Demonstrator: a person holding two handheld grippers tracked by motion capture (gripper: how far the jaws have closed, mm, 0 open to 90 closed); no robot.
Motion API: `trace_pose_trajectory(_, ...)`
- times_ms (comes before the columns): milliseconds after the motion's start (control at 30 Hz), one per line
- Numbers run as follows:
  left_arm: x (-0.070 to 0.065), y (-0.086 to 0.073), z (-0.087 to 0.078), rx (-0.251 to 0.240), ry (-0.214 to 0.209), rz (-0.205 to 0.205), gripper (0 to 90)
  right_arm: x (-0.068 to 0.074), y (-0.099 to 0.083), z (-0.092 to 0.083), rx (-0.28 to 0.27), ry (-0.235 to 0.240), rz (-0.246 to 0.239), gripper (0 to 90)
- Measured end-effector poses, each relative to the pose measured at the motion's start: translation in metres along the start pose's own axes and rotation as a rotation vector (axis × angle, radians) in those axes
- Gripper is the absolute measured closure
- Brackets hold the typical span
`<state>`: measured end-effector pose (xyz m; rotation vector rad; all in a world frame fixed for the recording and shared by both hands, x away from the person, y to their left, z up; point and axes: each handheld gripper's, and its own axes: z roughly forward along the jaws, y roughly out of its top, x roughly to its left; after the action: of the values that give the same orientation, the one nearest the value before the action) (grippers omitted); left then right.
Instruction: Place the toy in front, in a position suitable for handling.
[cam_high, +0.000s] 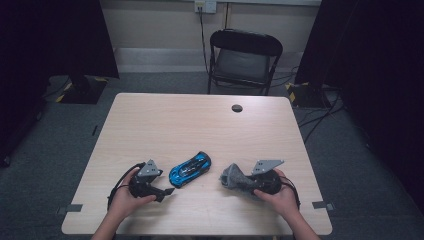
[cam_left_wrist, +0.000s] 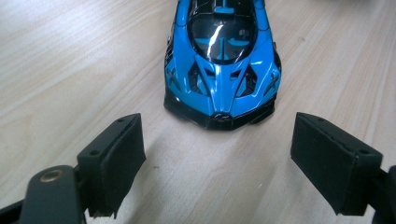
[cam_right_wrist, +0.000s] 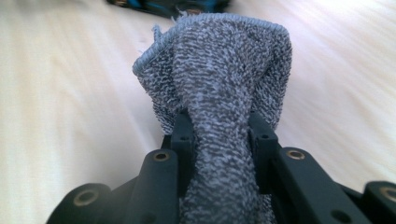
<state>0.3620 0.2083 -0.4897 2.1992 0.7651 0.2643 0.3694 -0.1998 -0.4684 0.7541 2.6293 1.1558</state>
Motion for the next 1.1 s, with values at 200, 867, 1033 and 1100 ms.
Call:
trace_pose_trajectory(200, 0.004, -0.003, 0.002, 0.015, 0.017, 0.020, 17.3, -0.015, -0.008, -0.001, 0.039, -0.105, 0.021, 67.7)
trace_pose_trajectory(867, 0.006, -0.012, 0.002, -0.003, 0.017, 0.043, 14.8, -0.016, -0.014, 0.010, 0.057, -0.192, 0.037, 46.4)
trace_pose_trajectory(1033, 0.005, -0.011, 0.003, 0.002, 0.020, 0.042, 14.3, -0.019, -0.012, 0.005, 0.076, -0.208, 0.068, 70.3)
trace_pose_trajectory(1100, 0.005, -0.011, 0.003, 0.005, 0.021, 0.040, 14.3, -0.020, -0.010, 0.003, 0.065, -0.217, 0.075, 72.5)
